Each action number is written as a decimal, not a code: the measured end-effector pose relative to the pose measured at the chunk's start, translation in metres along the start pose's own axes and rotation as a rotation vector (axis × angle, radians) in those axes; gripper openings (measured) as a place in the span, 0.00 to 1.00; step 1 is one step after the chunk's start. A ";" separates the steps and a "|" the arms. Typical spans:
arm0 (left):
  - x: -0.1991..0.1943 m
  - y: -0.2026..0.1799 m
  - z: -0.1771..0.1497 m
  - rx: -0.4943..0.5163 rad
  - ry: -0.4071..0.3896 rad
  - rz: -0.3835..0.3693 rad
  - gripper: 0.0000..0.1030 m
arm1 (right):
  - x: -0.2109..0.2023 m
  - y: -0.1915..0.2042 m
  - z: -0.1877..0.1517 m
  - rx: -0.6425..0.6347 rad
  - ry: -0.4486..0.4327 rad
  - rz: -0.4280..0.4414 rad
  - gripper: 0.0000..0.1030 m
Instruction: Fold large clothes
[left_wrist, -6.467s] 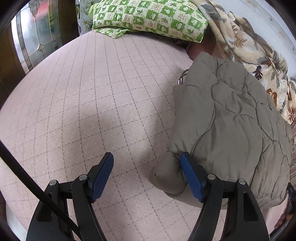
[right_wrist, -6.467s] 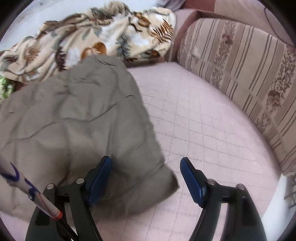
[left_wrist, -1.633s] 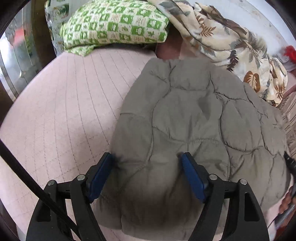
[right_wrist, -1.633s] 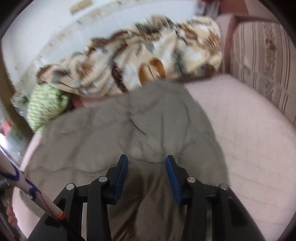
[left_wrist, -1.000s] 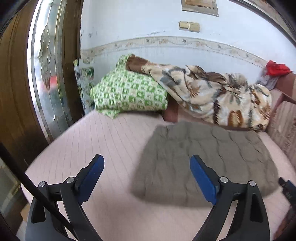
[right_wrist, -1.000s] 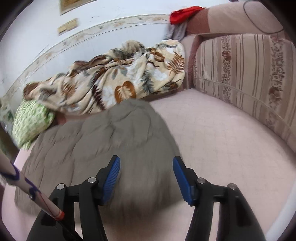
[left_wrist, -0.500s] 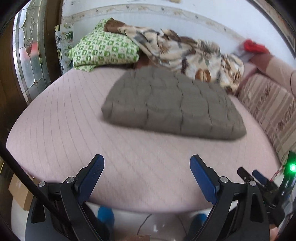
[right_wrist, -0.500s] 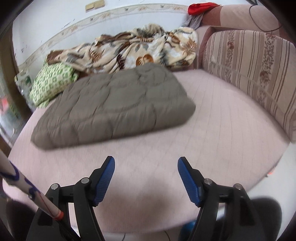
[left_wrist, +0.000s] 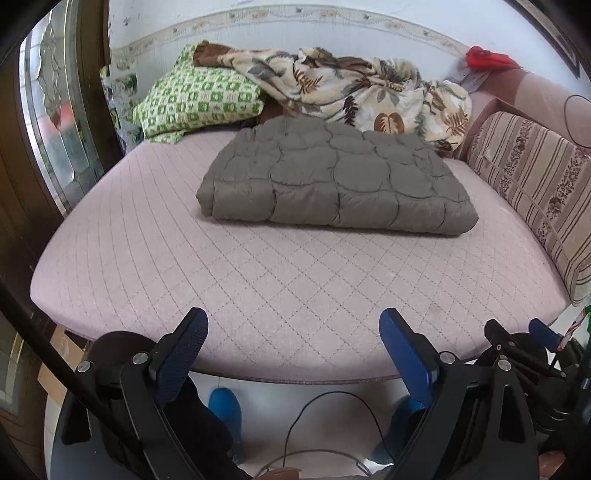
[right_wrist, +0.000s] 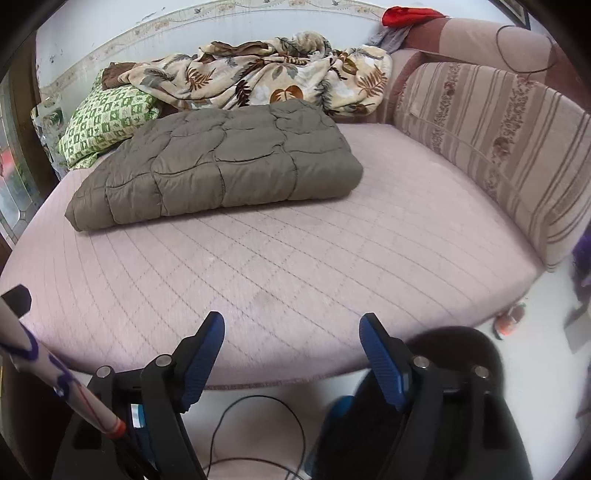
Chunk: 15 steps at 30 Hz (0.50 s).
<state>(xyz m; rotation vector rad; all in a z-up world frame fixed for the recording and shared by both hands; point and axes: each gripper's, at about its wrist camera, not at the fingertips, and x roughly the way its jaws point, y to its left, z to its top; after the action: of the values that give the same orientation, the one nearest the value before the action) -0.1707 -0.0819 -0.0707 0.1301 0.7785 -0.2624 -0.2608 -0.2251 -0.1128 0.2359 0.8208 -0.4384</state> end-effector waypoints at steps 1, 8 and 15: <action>-0.004 -0.001 0.000 0.006 -0.008 0.003 0.91 | -0.003 -0.001 0.000 -0.002 -0.001 -0.006 0.79; -0.020 -0.002 0.007 0.043 -0.022 0.043 0.91 | -0.032 -0.006 0.005 -0.016 -0.051 -0.048 0.83; -0.028 0.008 0.017 0.005 -0.008 0.051 0.91 | -0.056 -0.008 0.030 -0.037 -0.077 -0.035 0.86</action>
<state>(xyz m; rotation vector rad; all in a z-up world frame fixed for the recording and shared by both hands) -0.1765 -0.0726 -0.0388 0.1530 0.7655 -0.2165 -0.2781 -0.2274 -0.0510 0.1698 0.7576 -0.4625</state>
